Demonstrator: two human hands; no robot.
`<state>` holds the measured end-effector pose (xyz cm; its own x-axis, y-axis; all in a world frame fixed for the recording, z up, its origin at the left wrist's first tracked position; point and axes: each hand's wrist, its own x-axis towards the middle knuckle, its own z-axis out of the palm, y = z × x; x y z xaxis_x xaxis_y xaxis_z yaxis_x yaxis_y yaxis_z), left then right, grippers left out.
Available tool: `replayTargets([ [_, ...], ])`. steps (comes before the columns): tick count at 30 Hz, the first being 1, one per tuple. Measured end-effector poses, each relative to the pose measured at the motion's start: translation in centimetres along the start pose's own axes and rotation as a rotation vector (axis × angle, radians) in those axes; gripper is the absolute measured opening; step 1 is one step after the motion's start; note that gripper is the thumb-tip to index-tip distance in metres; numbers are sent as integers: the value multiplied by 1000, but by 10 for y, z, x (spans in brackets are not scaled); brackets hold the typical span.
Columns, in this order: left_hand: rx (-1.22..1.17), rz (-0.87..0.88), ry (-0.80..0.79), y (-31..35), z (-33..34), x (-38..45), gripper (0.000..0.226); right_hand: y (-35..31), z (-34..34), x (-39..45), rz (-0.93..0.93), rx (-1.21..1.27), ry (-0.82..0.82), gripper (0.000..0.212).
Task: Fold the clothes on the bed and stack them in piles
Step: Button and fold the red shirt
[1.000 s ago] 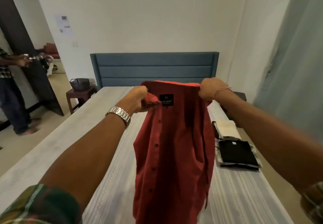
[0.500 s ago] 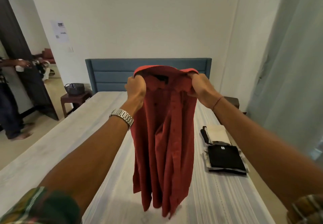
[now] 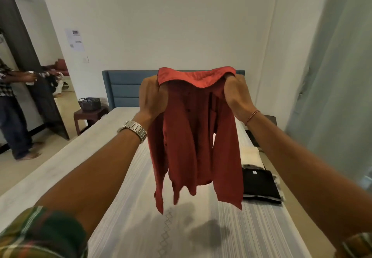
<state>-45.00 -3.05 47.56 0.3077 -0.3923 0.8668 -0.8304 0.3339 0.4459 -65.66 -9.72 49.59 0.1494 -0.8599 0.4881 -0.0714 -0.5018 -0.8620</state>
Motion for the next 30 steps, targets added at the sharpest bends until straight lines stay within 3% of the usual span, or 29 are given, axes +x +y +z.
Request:
replayTargets([
  [7,82,247,-152,-4,-26,24,42,-12,-19,-12,-134,-65,36,47],
  [11,36,291,-243,-2,-32,36,48,-21,-23,-19,-169,-106,22,45],
  [15,14,150,-385,-31,-23,47,51,-7,-13,-13,-133,-199,12,36],
  [19,16,-43,-576,-93,3,54,79,30,11,6,-35,-284,-20,40],
  [21,52,-126,-668,-128,27,47,72,60,30,20,46,-343,-69,40],
  [27,296,-463,-867,-264,147,-16,63,209,100,74,379,-391,-200,33],
  [30,532,-481,-1036,-318,211,-72,72,317,137,96,419,-414,-358,24],
])
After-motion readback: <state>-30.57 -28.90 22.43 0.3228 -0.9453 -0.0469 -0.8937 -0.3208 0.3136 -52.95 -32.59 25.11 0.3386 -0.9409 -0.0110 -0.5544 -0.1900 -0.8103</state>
